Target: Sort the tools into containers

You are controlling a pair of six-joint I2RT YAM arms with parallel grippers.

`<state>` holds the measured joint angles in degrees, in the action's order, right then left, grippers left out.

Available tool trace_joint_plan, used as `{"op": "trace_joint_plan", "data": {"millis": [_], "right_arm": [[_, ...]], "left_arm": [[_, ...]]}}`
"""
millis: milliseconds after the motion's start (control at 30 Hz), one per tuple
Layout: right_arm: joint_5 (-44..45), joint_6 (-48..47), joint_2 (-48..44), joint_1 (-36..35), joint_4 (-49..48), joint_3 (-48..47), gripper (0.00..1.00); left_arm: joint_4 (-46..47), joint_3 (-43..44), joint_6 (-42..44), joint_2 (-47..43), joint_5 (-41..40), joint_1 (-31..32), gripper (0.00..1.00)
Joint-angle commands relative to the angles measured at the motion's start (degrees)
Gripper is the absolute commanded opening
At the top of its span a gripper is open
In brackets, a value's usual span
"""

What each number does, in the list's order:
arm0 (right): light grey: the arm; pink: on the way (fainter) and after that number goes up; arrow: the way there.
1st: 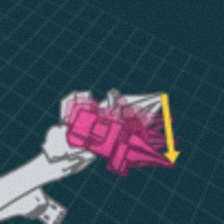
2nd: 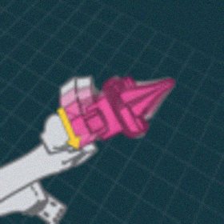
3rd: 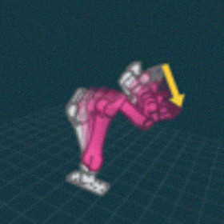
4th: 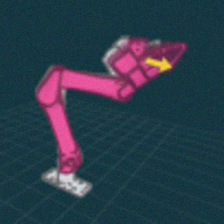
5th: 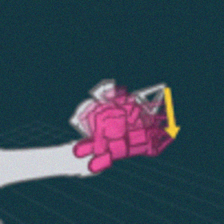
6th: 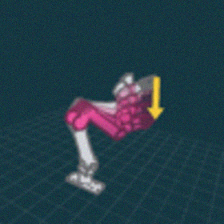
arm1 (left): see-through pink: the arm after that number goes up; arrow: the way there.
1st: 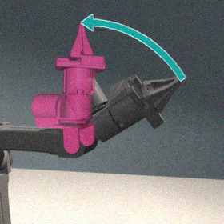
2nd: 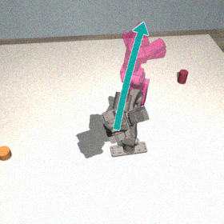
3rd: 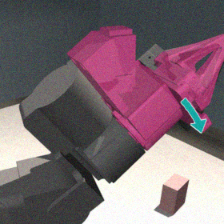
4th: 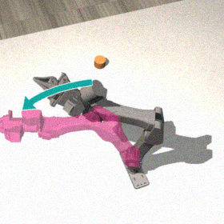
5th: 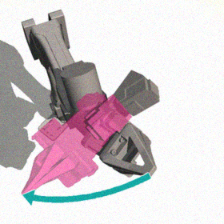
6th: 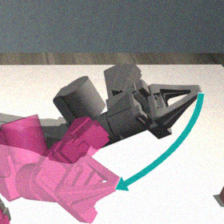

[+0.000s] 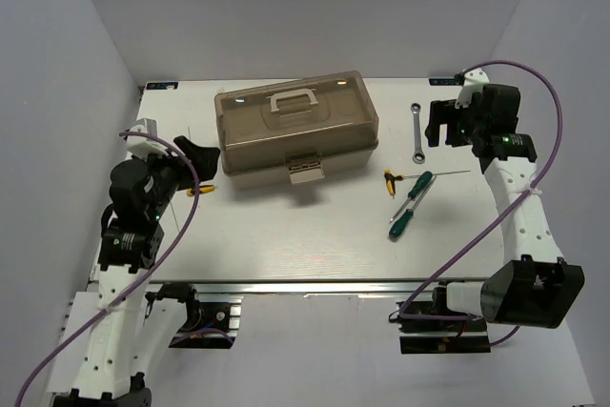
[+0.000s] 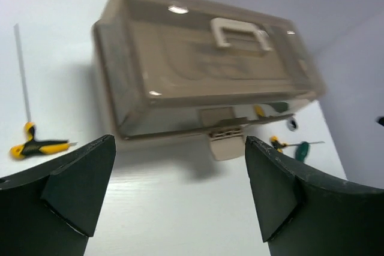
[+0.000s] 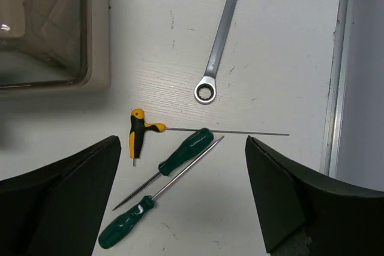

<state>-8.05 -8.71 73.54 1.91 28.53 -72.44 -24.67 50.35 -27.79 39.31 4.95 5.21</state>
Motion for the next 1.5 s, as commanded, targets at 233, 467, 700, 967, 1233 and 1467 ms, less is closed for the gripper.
{"op": "trace_joint_plan", "data": {"millis": [233, 467, 700, 967, 1233, 1467], "right_arm": [[-34.18, -20.87, -10.95, -0.15, 0.3, 8.97, 0.89], [-28.78, -27.87, -13.69, -20.44, -4.62, 10.93, 0.89], [-22.98, -3.08, -9.03, -25.72, -15.25, 10.21, 0.83], [-15.42, 2.99, -9.29, -26.17, -16.32, 12.67, 0.84], [-15.23, 3.88, -11.92, -26.17, -16.58, 16.89, 0.84], [-13.57, 3.52, -13.51, -26.17, -17.19, 19.62, 0.84]], "left_arm": [[2.34, 4.58, 2.04, 2.78, 13.07, 0.15, 0.93], [-1.79, 14.94, 3.44, 17.27, 13.43, 0.15, 0.09], [-1.18, 27.51, 5.64, 34.32, 2.18, 0.24, 0.67], [3.56, 41.75, 10.82, 56.46, -2.83, 0.32, 0.7], [16.93, 45.71, 16.1, 65.44, -6.19, 0.41, 0.65], [11.39, 51.62, 15.67, 72.67, 3.03, 0.33, 0.32]]}}
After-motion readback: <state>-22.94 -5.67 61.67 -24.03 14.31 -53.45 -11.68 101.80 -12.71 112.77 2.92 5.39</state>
